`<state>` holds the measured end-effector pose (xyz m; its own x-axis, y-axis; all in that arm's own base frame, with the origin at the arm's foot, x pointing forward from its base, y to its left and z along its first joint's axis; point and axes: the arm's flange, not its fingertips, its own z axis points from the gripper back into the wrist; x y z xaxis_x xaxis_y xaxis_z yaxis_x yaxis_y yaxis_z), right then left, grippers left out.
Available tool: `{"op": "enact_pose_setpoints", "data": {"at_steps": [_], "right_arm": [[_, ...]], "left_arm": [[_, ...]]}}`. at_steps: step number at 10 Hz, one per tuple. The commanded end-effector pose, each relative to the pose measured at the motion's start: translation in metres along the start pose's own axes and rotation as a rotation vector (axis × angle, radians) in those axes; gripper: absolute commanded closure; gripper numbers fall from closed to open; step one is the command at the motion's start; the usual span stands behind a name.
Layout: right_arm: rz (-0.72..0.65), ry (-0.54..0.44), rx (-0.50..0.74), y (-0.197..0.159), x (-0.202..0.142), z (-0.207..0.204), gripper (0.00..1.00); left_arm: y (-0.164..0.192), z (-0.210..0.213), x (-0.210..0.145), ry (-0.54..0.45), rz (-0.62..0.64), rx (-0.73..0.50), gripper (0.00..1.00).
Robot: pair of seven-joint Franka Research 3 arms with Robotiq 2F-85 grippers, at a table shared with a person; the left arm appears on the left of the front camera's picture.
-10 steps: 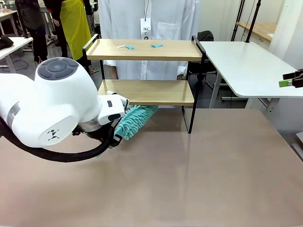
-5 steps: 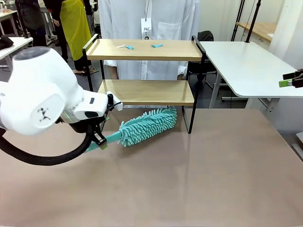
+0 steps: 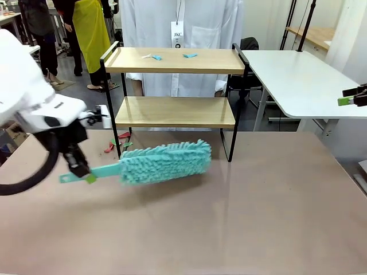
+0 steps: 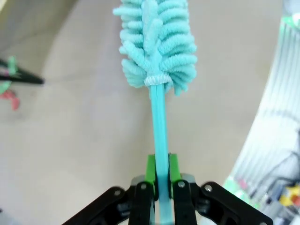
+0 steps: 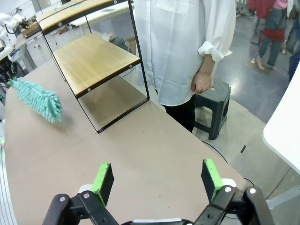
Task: Clean the shelf.
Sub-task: Clean the specific section of the Shelf indicated by the human with the Duster.
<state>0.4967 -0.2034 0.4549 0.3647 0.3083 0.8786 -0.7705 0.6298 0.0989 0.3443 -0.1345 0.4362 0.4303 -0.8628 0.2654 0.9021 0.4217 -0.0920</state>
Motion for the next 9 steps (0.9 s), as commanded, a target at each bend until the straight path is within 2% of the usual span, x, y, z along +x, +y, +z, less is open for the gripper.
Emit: {"op": "enact_pose_setpoints", "data": {"at_steps": [1, 4, 7, 9], "right_arm": [[0.004, -0.002, 0.0, 0.001, 0.002, 0.0, 0.0], [0.004, -0.002, 0.0, 0.001, 0.002, 0.0, 0.0], [0.004, -0.002, 0.0, 0.001, 0.002, 0.0, 0.0], [0.004, -0.002, 0.0, 0.001, 0.002, 0.0, 0.0]], "left_arm": [[-0.03, 0.048, -0.034, 0.141, -0.025, 0.118, 0.87], [-0.042, 0.103, -0.029, 0.308, -0.092, 0.177, 0.87], [-0.061, 0.128, -0.007, 0.397, -0.096, 0.145, 0.87], [-0.076, 0.13, 0.006, 0.439, -0.101, 0.178, 0.87]]}}
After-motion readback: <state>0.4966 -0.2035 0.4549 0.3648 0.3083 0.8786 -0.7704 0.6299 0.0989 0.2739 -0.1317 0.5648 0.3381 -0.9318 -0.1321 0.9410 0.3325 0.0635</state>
